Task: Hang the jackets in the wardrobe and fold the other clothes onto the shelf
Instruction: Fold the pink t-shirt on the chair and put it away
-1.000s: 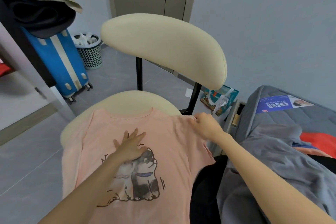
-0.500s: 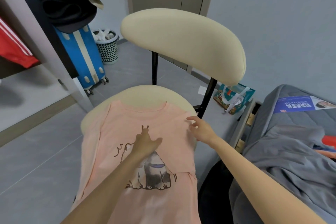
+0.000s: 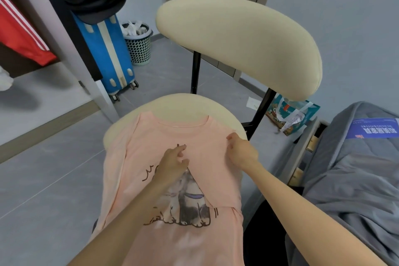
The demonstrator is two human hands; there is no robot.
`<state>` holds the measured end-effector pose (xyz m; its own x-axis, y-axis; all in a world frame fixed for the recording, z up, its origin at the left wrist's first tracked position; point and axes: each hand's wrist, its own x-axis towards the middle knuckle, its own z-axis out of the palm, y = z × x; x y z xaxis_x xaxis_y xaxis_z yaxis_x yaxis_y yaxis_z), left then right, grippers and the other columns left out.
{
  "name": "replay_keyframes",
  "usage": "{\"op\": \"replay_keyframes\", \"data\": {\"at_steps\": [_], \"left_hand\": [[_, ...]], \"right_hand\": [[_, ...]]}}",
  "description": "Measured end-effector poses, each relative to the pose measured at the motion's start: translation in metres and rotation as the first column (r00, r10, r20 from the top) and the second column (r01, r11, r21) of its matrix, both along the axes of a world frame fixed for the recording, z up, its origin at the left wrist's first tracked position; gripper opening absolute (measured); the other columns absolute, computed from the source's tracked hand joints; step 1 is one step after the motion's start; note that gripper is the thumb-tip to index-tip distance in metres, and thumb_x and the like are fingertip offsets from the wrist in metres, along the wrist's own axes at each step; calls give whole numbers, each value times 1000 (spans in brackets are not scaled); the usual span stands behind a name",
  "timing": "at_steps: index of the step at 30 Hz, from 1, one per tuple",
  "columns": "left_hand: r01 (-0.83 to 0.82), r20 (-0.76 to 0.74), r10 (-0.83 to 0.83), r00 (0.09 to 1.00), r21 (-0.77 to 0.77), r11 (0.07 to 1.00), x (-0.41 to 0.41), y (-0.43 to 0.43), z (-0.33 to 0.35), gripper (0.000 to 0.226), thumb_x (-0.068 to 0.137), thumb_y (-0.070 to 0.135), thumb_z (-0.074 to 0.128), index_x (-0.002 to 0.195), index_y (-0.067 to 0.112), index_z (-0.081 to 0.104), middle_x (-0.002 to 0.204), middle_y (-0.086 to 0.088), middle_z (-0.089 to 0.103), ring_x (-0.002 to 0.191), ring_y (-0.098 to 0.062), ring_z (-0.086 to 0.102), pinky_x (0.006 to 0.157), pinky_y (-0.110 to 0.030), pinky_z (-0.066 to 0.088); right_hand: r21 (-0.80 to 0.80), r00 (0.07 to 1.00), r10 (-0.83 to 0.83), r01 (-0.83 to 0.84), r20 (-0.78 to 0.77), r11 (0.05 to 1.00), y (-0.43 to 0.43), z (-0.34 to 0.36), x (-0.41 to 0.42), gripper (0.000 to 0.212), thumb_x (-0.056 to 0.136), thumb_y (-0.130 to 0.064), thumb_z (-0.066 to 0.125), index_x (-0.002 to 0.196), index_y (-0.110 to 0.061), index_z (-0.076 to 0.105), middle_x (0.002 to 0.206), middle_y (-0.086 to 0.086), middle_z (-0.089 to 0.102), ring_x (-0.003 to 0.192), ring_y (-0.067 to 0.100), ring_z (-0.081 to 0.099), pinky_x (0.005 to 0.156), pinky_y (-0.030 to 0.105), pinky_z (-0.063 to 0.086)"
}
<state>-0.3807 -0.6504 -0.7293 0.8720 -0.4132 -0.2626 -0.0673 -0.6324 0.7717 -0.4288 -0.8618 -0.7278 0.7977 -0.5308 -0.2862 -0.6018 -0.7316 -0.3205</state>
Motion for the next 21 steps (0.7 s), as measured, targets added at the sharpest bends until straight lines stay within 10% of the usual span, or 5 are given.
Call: {"op": "replay_keyframes", "data": {"at_steps": [8, 15, 18, 21], "left_hand": [[-370, 268, 373, 889, -62, 927, 6, 98, 17, 46, 87, 13, 64, 131, 13, 49, 107, -4, 49, 107, -24, 48, 87, -28, 38], [-461, -151, 486, 861, 174, 870, -12, 174, -20, 99, 76, 32, 78, 150, 11, 16, 142, -14, 41, 128, -28, 42, 96, -31, 42], [-463, -197, 484, 852, 147, 874, -16, 185, -30, 80, 81, 25, 73, 146, 13, 27, 112, -3, 62, 90, -19, 60, 60, -20, 45], [-500, -51, 509, 859, 134, 856, -13, 193, -35, 31, 88, 19, 59, 118, 14, 60, 98, -3, 67, 89, -20, 63, 75, -27, 49]], "right_hand": [[231, 949, 179, -240, 258, 943, 63, 23, -3, 24, 97, -16, 46, 114, -18, 62, 97, 2, 64, 86, 17, 56, 69, 28, 41], [368, 926, 281, -361, 253, 857, 137, 22, 10, 26, 96, -11, 47, 116, -13, 64, 118, 4, 65, 108, 22, 59, 74, 18, 36], [428, 930, 292, -363, 223, 828, 156, 18, 13, 23, 94, -11, 52, 115, -14, 62, 123, 5, 63, 115, 21, 57, 85, 21, 41], [379, 928, 325, -371, 182, 847, 164, 16, 16, 25, 94, -12, 52, 117, -18, 61, 126, 3, 61, 117, 21, 55, 92, 28, 42]]}}
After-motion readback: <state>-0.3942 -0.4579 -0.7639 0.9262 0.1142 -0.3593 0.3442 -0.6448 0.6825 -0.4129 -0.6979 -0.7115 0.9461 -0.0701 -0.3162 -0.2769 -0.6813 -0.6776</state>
